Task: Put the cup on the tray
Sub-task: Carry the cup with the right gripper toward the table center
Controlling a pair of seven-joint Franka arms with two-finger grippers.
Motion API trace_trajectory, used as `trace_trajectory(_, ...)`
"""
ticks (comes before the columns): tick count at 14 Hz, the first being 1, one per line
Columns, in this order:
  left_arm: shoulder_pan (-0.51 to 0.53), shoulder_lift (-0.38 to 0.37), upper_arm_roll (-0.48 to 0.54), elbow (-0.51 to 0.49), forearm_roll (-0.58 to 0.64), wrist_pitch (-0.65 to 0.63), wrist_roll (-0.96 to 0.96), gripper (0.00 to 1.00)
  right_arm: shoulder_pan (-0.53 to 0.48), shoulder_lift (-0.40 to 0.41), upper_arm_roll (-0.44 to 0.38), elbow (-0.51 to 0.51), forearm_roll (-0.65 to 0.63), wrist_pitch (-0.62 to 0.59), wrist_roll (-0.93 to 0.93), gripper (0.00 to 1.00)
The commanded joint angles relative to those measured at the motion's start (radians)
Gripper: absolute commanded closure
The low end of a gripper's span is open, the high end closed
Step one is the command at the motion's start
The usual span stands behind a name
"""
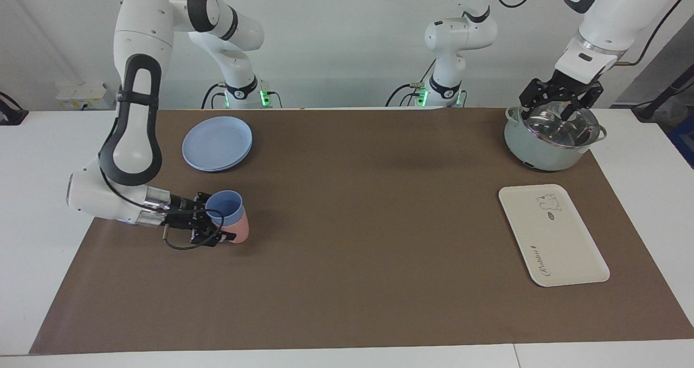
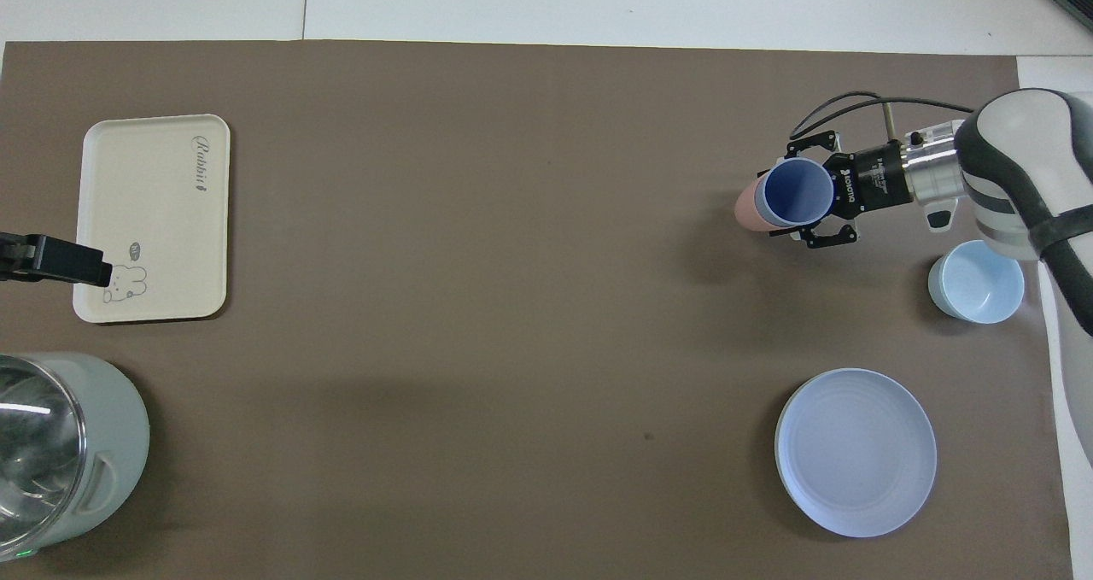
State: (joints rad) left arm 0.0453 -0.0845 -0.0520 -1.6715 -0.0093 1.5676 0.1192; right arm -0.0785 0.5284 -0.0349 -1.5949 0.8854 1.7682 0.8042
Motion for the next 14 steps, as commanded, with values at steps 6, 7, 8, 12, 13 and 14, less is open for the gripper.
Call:
trace_trajectory(6, 0.007, -0.020, -0.002, -0.022, -0.005, 0.023, 0.002, 0.00, 0.333, -0.203, -0.005, -0.129, -0.014, 0.290, 0.340, 1.00)
trace_trajectory(7, -0.007, -0.017, -0.002, -0.016, -0.006, 0.023, 0.003, 0.00, 0.368, -0.215, -0.006, -0.129, -0.016, 0.312, 0.383, 1.00)
trace_trajectory(8, -0.010, -0.015, -0.014, -0.011, -0.009, 0.026, 0.000, 0.00, 0.391, -0.234, -0.005, -0.132, -0.017, 0.312, 0.400, 1.00)
trace_trajectory(12, -0.128, -0.012, -0.116, 0.010, -0.057, 0.118, -0.391, 0.00, 0.482, -0.255, -0.007, -0.120, -0.020, 0.350, 0.542, 1.00)
trace_trajectory(13, -0.189, -0.015, -0.123, -0.005, -0.057, 0.188, -0.518, 0.00, 0.509, -0.255, -0.006, -0.122, -0.028, 0.399, 0.584, 1.00)
trace_trajectory(14, -0.264, -0.020, -0.121, -0.034, -0.057, 0.263, -0.618, 0.00, 0.531, -0.254, -0.006, -0.122, -0.040, 0.431, 0.621, 1.00)
